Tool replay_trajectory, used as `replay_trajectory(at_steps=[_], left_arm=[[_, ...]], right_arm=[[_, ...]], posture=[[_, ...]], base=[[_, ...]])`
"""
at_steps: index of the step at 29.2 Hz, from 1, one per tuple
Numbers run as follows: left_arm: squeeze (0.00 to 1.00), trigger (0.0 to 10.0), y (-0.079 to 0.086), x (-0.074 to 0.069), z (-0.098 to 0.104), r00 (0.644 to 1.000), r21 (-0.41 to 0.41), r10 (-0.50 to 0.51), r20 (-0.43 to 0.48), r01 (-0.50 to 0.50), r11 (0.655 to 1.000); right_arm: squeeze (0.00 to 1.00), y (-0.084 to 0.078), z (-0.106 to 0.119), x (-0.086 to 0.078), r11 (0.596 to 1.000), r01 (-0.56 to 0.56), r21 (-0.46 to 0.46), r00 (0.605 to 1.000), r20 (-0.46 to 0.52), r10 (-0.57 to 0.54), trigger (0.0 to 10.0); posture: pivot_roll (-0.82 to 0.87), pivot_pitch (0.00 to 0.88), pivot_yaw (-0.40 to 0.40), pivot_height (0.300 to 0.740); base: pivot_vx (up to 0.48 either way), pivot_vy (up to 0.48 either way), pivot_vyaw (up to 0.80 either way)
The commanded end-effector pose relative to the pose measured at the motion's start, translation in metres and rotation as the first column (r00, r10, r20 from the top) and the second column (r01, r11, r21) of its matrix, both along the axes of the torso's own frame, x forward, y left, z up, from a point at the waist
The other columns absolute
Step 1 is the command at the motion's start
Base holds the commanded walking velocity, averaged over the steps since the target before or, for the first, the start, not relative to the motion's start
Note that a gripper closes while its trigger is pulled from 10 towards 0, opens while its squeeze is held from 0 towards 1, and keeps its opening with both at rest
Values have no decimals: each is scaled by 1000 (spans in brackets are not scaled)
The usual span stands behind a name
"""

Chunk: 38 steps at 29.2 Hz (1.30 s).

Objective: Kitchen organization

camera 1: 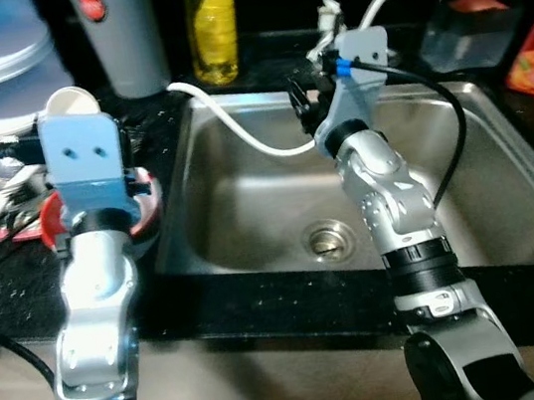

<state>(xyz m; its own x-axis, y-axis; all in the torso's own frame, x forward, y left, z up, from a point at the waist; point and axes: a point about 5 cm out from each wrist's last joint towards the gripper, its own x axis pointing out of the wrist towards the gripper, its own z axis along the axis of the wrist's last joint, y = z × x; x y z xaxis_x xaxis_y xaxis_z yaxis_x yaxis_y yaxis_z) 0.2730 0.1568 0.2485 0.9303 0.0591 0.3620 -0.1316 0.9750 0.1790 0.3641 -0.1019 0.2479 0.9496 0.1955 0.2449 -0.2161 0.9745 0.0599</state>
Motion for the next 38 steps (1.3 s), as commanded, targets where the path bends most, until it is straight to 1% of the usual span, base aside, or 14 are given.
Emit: replay_trajectory(at_steps=[1,10,12,16,20,26,31,38], left_arm=[[0,10000,-1,0,-3,1000,1,5,-12,-5,1000],[0,10000,-1,1,-3,1000,1,11,-16,-11,1000],[0,10000,-1,2,-1,1000,-2,17,-12,-17,1000],[0,10000,-2,3,1,1000,-7,15,-8,-15,1000],[0,10000,-7,8,5,1000,-17,2,-1,-2,1000],[0,10000,-10,10,7,1000,-17,-9,0,9,1000],[0,10000,-13,12,7,1000,-18,-24,-4,23,1000],[0,10000,-15,15,8,999,-17,-32,-4,32,999]], right_arm=[[0,-3,-3,1,1000,10,-4,1000,-6,-10,10000],[0,-5,-4,2,1000,25,1,1000,-16,-25,10000],[0,-10,-5,4,998,52,31,998,-37,-51,10000],[0,-12,-4,5,997,60,55,997,-44,-58,10000],[0,-14,-3,6,994,67,90,997,-49,-63,10000],[0,-13,-3,6,993,70,94,996,-55,-65,10000],[0,-14,-3,6,991,74,109,996,-57,-68,10000],[0,-12,-2,5,993,62,98,997,-42,-59,10000]], posture=[[172,0,-22,740],[172,0,-22,740],[173,0,-23,740],[171,0,-24,740],[168,0,-21,740],[168,0,-21,740],[161,0,-13,740],[160,0,-12,740]], base=[[0,0,800],[0,0,800],[0,0,0],[0,0,0],[0,0,0],[0,0,0],[0,0,-725],[0,0,0]])
